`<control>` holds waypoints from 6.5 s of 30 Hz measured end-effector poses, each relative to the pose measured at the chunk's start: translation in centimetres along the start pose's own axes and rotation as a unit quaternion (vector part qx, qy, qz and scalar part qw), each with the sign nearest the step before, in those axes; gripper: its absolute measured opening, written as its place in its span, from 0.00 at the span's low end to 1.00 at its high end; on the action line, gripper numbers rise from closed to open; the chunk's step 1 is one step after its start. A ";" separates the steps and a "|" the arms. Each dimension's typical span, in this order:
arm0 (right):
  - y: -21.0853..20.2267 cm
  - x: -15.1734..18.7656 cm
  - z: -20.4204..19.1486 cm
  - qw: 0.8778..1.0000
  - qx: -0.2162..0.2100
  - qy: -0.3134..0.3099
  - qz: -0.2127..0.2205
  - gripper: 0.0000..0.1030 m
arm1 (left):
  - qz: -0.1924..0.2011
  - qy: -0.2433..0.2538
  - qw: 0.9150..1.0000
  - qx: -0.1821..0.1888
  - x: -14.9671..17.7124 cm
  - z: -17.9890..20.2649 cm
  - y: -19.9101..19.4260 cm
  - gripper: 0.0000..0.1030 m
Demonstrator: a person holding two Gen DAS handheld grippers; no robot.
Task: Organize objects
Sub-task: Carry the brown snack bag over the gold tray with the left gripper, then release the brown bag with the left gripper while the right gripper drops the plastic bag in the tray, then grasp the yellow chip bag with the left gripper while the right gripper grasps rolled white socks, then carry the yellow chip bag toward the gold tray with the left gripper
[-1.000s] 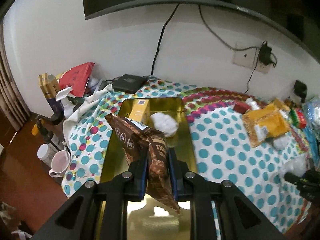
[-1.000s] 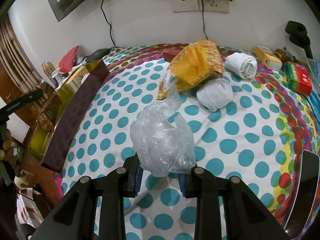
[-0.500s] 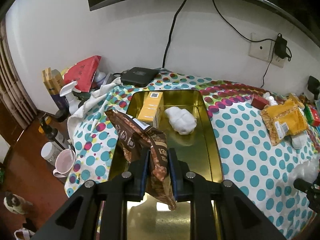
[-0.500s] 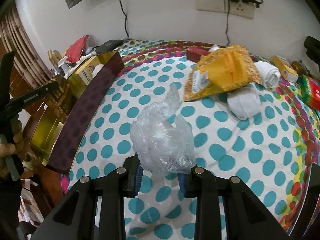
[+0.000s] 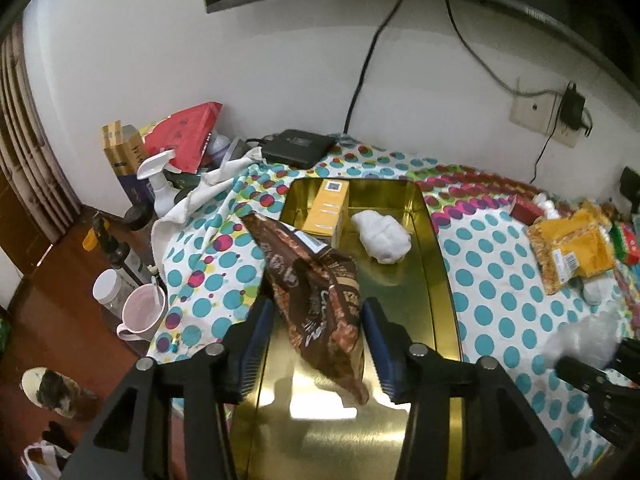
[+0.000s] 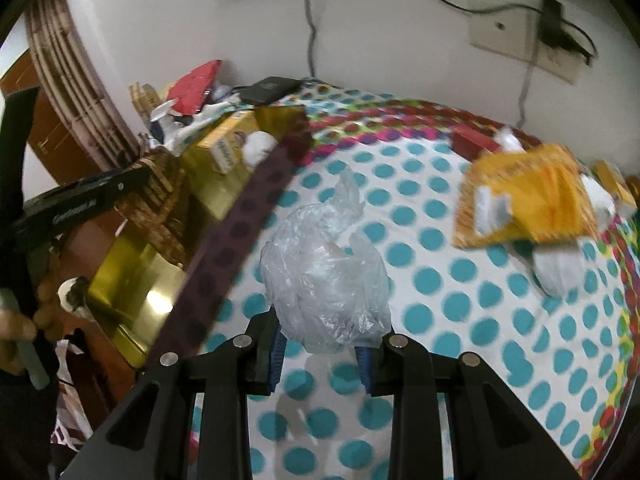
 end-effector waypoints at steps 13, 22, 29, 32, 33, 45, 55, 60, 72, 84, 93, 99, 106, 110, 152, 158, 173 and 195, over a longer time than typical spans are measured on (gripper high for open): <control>2.2 -6.4 -11.2 0.995 -0.049 -0.078 0.024 0.27 | 0.023 -0.040 0.998 0.044 4.2 -3.0 -5.8 0.56; 7.0 -8.9 -14.3 0.993 -0.002 -0.119 0.012 0.27 | 0.011 -0.076 0.996 0.055 5.8 -5.1 -5.0 0.56; 10.6 -11.2 -13.4 0.991 0.044 -0.127 0.003 0.27 | -0.005 -0.079 0.995 0.066 5.6 -5.0 -3.4 0.56; 11.1 -11.4 -13.2 0.991 0.038 -0.125 -0.001 0.30 | -0.011 -0.077 0.994 0.071 5.5 -4.4 -3.0 0.56; 11.0 -11.4 -13.2 0.992 0.033 -0.123 0.001 0.30 | -0.012 -0.077 0.994 0.073 5.5 -4.3 -2.9 0.56; 1.7 -6.2 -4.3 0.998 -0.018 -0.037 0.036 0.60 | -0.011 -0.042 0.993 0.108 4.3 2.0 -2.5 0.56; -0.5 1.1 16.3 0.988 0.105 0.114 0.020 0.60 | -0.052 0.023 0.985 0.165 4.8 12.8 0.3 0.56; 1.3 2.8 19.9 0.985 0.112 0.133 -0.002 0.60 | -0.071 0.048 0.979 0.186 5.3 17.8 2.0 0.56; 6.5 0.6 19.7 0.986 0.122 0.115 -0.006 0.60 | -0.093 0.094 0.974 0.184 4.6 23.1 5.7 0.56; 4.2 2.8 22.2 0.985 0.125 0.121 0.012 0.43 | -0.001 0.265 0.954 0.141 2.5 30.4 8.0 0.56; 2.2 6.7 24.8 0.981 0.106 0.160 -0.010 0.44 | 0.024 0.390 0.918 0.067 3.7 36.2 10.8 0.58; 2.5 6.6 24.7 0.981 0.094 0.167 -0.008 0.44 | 0.030 0.365 0.930 0.014 1.3 36.5 13.8 0.58; 2.6 6.5 24.4 0.982 0.094 0.161 0.000 0.44 | 0.014 0.332 0.943 -0.026 -0.7 34.6 17.1 0.60; 2.5 6.5 24.3 0.983 0.089 0.158 0.007 0.44 | -0.009 0.305 0.952 -0.002 -0.3 33.2 17.6 0.36; 2.8 1.8 22.3 0.971 0.190 0.134 0.060 0.44 | 0.023 -0.003 0.995 0.097 -1.1 12.6 -0.4 0.30; 4.9 1.1 22.5 0.969 0.207 0.130 0.047 0.44 | 0.025 -0.013 0.995 0.091 -1.6 11.0 -0.7 0.30; 6.4 1.3 22.8 0.970 0.203 0.132 0.017 0.44 | 0.037 -0.040 0.994 0.096 -2.5 6.8 -0.9 0.30; 7.3 1.7 22.1 0.970 0.214 0.115 0.006 0.46 | -0.013 -0.049 0.987 0.150 -4.6 4.4 5.3 0.32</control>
Point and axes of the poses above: each gripper's, at about its wrist camera, not at the fingertips, and y roughly the way its jaws point, z to its right, x to its underside, the point moved 9 cm from there along y, roughly the way its jaws point, and after that the axes turned 15 degrees about x, right-handed, at the moved point
